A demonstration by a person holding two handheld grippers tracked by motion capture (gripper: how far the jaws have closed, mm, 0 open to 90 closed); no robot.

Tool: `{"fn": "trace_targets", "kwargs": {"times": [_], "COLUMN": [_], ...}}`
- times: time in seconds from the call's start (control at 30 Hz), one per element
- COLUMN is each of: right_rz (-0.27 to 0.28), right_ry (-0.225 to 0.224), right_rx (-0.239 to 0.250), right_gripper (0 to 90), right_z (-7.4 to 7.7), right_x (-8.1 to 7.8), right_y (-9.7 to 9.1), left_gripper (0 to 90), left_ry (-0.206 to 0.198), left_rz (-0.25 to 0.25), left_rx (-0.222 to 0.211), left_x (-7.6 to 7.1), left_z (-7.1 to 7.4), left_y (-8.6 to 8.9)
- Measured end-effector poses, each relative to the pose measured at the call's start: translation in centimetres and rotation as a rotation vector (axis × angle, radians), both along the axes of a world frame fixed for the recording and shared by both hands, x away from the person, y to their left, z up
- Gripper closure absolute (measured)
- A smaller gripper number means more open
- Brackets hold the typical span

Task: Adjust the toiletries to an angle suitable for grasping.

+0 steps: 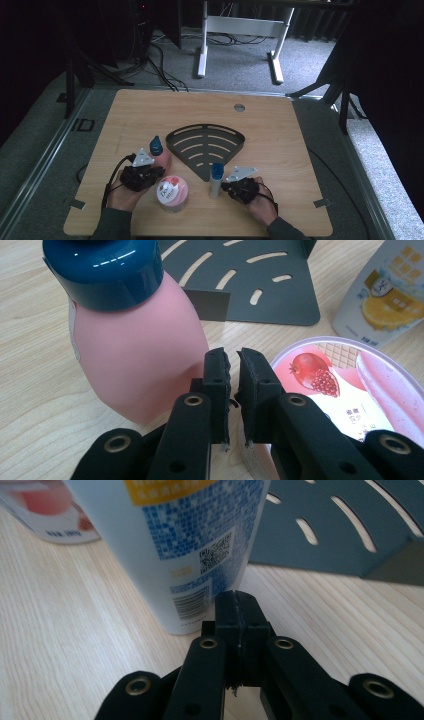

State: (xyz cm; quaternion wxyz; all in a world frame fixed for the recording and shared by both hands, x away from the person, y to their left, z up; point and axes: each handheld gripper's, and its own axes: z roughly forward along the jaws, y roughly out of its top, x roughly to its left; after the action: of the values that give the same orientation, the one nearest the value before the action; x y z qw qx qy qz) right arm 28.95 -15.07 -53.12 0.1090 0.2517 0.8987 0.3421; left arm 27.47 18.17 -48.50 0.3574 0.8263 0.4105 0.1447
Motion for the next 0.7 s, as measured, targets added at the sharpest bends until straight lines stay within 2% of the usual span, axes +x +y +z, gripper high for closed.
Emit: {"fn": "trace_targets", "kwargs": {"times": [0.57,0.7], "right_rz": [0.055,0.064], "right_ry": [-0.005,-0.012], "right_rx": [0.032,0.033], "right_gripper": [90.0,90.0], "right_z": [0.3,0.6], "right_x": [1.0,0.5], "right_y": [4.1,3.8], "left_gripper": [82.5,82.6], "left_ry": [0.003,-0.004], "left_rz": [0.001,0.006], "left_rx": [-0.006,-0.012], "left_x": [0.0,0.0], "left_z": [-0.2,-0.1], "left_y": [0.0,0.2]}}
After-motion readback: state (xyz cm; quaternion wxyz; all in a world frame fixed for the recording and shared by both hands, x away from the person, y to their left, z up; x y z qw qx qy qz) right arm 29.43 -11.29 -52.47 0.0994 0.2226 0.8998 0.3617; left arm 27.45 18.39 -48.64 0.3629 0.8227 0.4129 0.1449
